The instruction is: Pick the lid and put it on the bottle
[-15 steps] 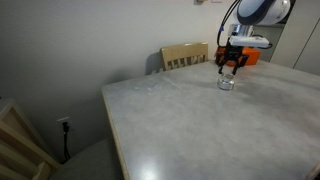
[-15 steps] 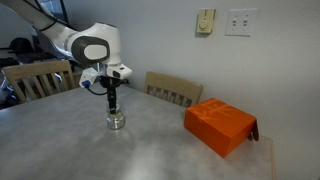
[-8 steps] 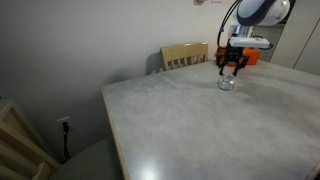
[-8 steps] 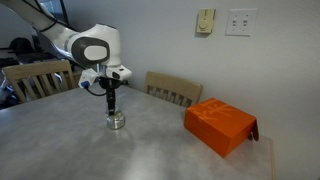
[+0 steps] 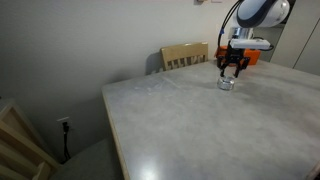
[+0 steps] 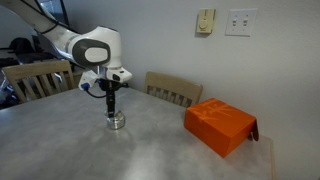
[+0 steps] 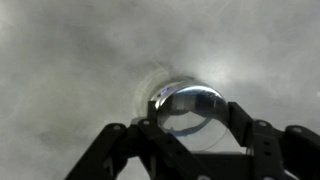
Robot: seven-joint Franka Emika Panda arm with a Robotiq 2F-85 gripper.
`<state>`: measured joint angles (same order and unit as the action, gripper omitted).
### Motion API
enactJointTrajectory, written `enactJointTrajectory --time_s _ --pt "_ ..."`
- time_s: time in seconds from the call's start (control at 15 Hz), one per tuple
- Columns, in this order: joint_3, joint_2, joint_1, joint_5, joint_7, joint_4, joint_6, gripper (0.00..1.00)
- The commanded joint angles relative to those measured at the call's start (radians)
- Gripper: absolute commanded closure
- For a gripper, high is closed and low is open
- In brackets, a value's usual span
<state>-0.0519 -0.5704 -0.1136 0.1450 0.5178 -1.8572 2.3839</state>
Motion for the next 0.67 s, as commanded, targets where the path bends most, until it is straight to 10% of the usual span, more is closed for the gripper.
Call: enactJointTrajectory --time_s 0.0,0.6 --pt "-0.009 -0.016 0.01 -0.002 -0.013 0.027 -0.029 0.56" --pt "-0.007 -0.06 0.01 0.005 -0.015 0.082 -0.028 0.56"
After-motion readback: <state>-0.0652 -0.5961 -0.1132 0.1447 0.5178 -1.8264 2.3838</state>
